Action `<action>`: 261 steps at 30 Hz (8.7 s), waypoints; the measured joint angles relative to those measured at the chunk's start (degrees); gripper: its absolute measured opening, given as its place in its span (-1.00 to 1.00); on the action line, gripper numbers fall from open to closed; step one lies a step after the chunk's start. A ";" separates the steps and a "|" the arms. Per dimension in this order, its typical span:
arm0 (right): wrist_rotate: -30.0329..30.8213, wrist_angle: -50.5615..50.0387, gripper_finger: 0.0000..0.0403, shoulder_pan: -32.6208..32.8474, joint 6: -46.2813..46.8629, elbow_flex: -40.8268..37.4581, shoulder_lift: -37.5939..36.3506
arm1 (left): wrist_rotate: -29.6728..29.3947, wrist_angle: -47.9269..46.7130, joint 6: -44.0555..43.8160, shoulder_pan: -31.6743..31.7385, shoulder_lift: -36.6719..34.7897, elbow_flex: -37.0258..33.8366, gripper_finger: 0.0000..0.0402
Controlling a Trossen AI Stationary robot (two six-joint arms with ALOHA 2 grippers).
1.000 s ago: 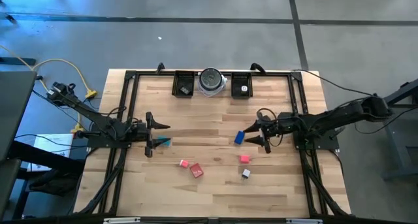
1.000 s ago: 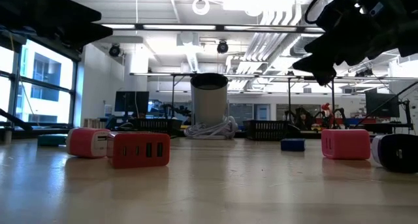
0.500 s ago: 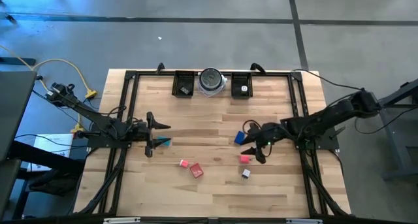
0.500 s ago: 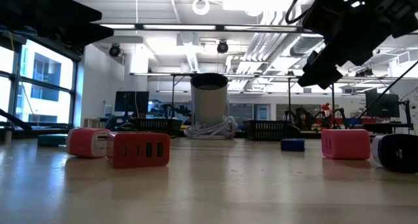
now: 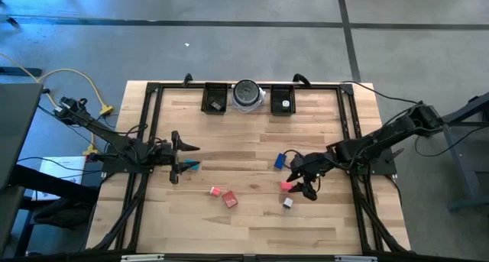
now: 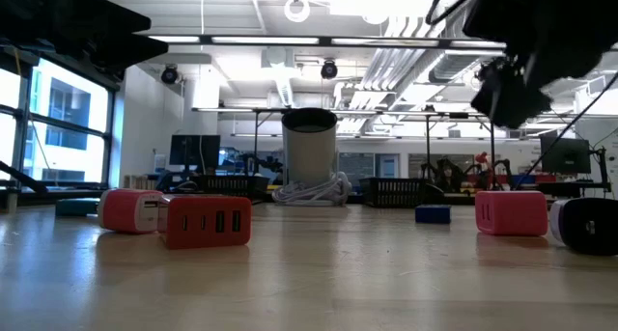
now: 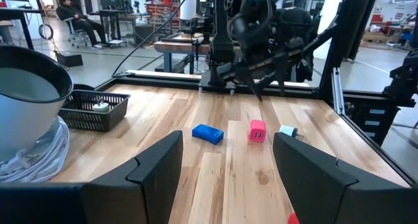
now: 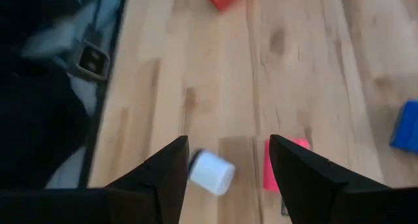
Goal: Pick & Place Office items
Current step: Put the pink charger adapter into the right black basket
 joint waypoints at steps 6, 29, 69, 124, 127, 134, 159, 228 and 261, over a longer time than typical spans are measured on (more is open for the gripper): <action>0.54 -2.25 -0.01 -0.02 -1.23 1.26 6.83 | -0.02 -0.02 -0.12 0.00 0.00 0.00 0.16; 8.48 -14.92 -0.01 1.55 -7.39 12.17 16.30 | -0.10 -0.02 -1.84 0.00 1.97 0.07 0.16; 7.98 -14.76 -0.01 1.51 -5.70 12.11 21.00 | -0.06 -0.02 -2.49 0.00 1.95 0.07 0.16; 26.27 -19.62 -0.31 0.37 -13.83 12.00 -5.46 | -0.34 0.99 -2.37 0.00 1.92 0.04 0.16; 28.75 -20.43 -0.31 0.39 -15.43 12.02 -10.13 | -0.39 1.67 -2.02 0.00 1.92 0.04 0.16; 33.16 -21.24 -0.31 0.39 -18.18 10.43 -18.76 | -0.48 1.58 -1.46 0.00 1.92 0.04 0.16; 28.31 19.97 -0.31 -0.01 -26.62 -10.88 -17.32 | 3.81 6.40 -11.99 4.32 5.51 0.02 0.16; 43.05 -0.60 -0.31 -7.28 -45.55 26.96 24.54 | 40.82 20.48 -28.53 31.04 46.62 21.59 0.16; 41.92 -5.15 -0.31 -8.43 -46.49 31.19 25.22 | 38.69 19.05 -35.75 33.33 57.79 32.12 0.16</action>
